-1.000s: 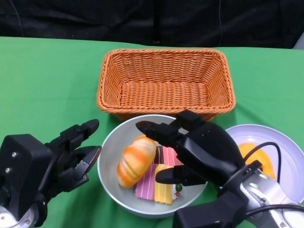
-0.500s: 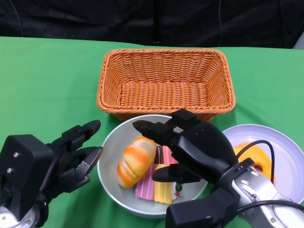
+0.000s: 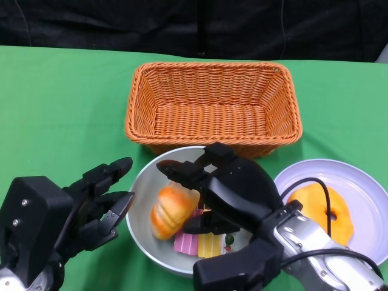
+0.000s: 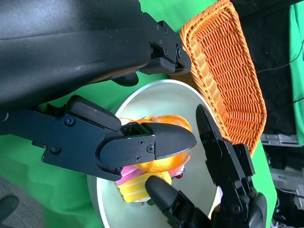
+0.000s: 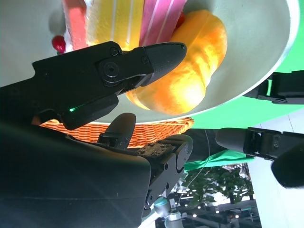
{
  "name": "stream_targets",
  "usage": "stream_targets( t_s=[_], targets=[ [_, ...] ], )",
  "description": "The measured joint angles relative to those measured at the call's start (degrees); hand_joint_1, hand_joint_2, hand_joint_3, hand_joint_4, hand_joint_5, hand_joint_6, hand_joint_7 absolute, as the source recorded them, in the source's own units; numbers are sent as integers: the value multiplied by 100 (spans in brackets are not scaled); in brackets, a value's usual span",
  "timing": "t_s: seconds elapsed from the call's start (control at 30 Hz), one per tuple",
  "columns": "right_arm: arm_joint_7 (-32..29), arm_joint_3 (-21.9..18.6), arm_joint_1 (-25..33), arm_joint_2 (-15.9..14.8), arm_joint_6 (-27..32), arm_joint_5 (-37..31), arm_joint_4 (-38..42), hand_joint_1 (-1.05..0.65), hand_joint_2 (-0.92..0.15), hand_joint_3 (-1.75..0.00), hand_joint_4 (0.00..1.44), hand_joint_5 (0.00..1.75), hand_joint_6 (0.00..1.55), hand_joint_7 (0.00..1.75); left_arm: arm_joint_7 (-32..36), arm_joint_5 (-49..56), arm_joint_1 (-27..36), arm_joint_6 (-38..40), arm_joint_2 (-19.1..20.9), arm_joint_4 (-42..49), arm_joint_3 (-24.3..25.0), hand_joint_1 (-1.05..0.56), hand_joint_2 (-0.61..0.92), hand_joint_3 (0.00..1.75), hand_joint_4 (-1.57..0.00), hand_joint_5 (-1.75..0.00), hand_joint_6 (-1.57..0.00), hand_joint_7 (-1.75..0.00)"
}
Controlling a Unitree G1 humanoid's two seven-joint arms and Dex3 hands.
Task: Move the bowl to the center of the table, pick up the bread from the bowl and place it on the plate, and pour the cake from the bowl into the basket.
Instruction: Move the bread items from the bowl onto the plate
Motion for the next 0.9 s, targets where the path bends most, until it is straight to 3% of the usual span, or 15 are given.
stream_targets(
  t_s=[0.23, 0.33, 0.47, 0.53, 0.57, 0.6, 0.63, 0.67, 0.8, 0.9],
  targets=[
    [-110, 144, -169, 162, 165, -14, 469, -58, -92, -8, 22, 82, 42, 4, 28, 18, 2, 54, 0, -7, -10, -69, 92, 63, 0, -68, -25, 0],
    [-273, 195, -274, 279, 195, -9, 730, -50, -92, -7, 32, 87, 60, 14, 55, 23, 3, 55, -1, -6, -12, -68, 92, 63, 0, -65, -25, 0],
    [-645, 266, -449, 355, 127, -10, 1093, -45, -89, -3, 68, 104, 95, 31, 149, 34, 3, 80, -20, -7, -6, -69, 92, 61, 0, -57, -25, 0],
    [-843, 267, -503, 343, 4, 12, 1251, -42, -89, -2, 74, 107, 100, 34, 200, 36, 4, 80, -37, -6, -1, -69, 92, 61, 0, -56, -25, 0],
    [-942, 271, -532, 335, -76, 23, 1331, -39, -88, -1, 78, 121, 106, 41, 207, 43, 4, 80, -43, -7, 1, -70, 92, 61, 0, -55, -25, 0],
    [-1055, 278, -564, 317, -162, 27, 1415, -36, -86, -1, 87, 152, 111, 54, 212, 47, 6, 80, -51, -7, 1, -70, 92, 61, 0, -54, -25, 0],
    [-1188, 288, -598, 298, -251, 27, 1512, -37, -87, -1, 92, 163, 109, 67, 215, 47, 6, 80, -65, -7, 1, -69, 92, 61, 0, -54, -25, 0],
    [-1327, 297, -617, 286, -334, 27, 1602, -40, -89, -1, 100, 170, 100, 98, 220, 46, 6, 80, -83, -9, 1, -69, 92, 61, 0, -55, -25, 0],
    [-1625, 313, -637, 263, -496, 25, 1798, -35, -90, 0, 101, 174, 86, 138, 230, 44, 9, 80, -97, -10, 4, -69, 92, 61, 0, -57, -25, 0],
    [-1748, 312, -638, 238, -553, 27, 1808, -32, -90, -1, 100, 175, 81, 156, 229, 27, 8, 58, -97, -2, 21, -69, 92, 61, 0, -58, -26, 0]
  ],
)
